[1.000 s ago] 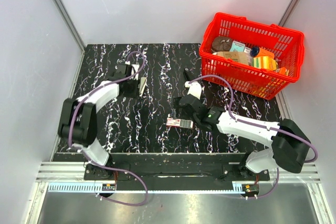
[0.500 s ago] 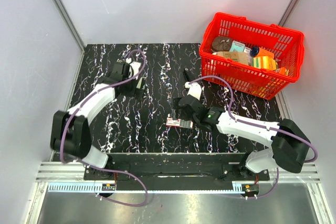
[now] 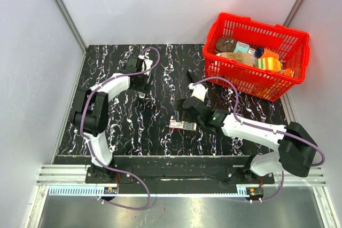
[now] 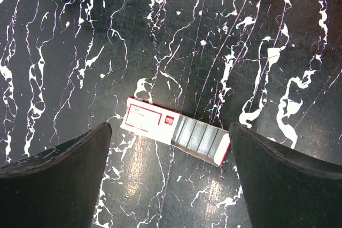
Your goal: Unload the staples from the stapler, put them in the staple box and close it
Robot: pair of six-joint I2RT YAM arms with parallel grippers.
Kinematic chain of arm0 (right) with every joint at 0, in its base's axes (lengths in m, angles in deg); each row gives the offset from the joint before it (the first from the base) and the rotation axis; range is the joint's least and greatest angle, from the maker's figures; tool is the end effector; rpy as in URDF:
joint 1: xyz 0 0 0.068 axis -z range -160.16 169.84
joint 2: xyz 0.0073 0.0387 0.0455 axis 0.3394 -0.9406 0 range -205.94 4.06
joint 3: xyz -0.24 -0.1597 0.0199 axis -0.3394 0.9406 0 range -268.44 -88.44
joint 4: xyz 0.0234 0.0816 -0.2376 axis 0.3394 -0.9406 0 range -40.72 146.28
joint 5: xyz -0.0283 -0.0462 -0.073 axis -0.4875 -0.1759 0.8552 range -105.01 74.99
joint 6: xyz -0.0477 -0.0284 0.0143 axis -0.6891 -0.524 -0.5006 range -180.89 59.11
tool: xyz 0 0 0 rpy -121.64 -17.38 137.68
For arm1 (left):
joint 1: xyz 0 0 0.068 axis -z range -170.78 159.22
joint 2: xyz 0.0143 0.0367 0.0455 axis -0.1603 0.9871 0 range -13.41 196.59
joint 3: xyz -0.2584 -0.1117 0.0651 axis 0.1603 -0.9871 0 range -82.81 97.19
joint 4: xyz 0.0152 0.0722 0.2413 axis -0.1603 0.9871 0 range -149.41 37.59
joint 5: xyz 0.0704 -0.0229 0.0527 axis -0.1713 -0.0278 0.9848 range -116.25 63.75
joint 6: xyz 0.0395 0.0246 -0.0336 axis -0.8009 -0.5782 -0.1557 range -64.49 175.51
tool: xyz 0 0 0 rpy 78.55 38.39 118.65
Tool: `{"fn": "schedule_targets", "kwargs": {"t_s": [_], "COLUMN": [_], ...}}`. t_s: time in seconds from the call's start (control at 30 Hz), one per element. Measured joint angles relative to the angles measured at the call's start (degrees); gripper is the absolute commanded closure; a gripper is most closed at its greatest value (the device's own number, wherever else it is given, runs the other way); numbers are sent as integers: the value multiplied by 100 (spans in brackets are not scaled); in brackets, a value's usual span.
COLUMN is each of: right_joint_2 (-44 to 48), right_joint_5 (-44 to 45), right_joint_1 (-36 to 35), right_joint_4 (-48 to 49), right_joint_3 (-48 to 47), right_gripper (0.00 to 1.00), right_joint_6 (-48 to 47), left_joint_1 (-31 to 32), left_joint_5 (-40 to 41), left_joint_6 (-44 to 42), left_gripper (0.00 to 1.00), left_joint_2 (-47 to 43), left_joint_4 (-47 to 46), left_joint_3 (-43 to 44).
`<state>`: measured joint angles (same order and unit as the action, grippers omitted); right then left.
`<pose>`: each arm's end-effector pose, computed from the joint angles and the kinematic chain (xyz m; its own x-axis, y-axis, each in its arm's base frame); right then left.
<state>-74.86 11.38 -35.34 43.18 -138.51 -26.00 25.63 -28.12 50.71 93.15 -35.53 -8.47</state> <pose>0.1764 0.2222 0.2543 -0.6258 -0.0023 -0.7800 -0.2300 0.9561 0.1817 0.3784 -0.1128 0.2127 -0.7683 0.3133 -0.5582 0.3653 0.9307 0.0195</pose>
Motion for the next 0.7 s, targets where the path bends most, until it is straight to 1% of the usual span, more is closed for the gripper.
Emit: {"fn": "schedule_targets", "kwargs": {"t_s": [0.03, 0.07, 0.13, 0.17, 0.2, 0.3, 0.4, 0.5, 0.6, 0.7], "right_joint_2": [9, 9, 9, 9, 9, 11, 11, 17, 33, 33], "right_joint_5": [0, -2, -9, -11, -11, -13, -15, -33, -57, -76], "right_joint_1": [0, 0, 0, 0, 0, 0, 0, 0, 0, 0], "right_joint_4": [4, 13, 35, 39, 42, 42, 39, 39, 39, 31], "right_joint_3": [4, 9, 17, 17, 17, 22, 26, 28, 26, 26], "right_gripper": [4, 5, 6, 7, 7, 8, 9, 9, 11, 12], "right_joint_6": [-4, -9, -11, -11, -9, -9, -9, -9, -7, 4], "left_joint_1": [0, 0, 0, 0, 0, 0, 2, 15, 9, 2], "left_joint_5": [13, 31, 48, 63, 70, 105, 184, 247, 304, 302], "left_joint_6": [9, -9, -15, -20, -17, -26, -26, -9, 11, 37], "left_gripper": [41, 50, 63, 66, 67, 78, 82, 82, 82, 82], "left_joint_2": [26, 66, 136, 170, 197, 219, 216, 96, -424, -1198], "left_joint_4": [-20, -57, -103, -129, -138, -151, -151, -243, -144, 153], "left_joint_3": [9, 28, 68, 81, 94, 105, 103, -70, -632, -1272]}}
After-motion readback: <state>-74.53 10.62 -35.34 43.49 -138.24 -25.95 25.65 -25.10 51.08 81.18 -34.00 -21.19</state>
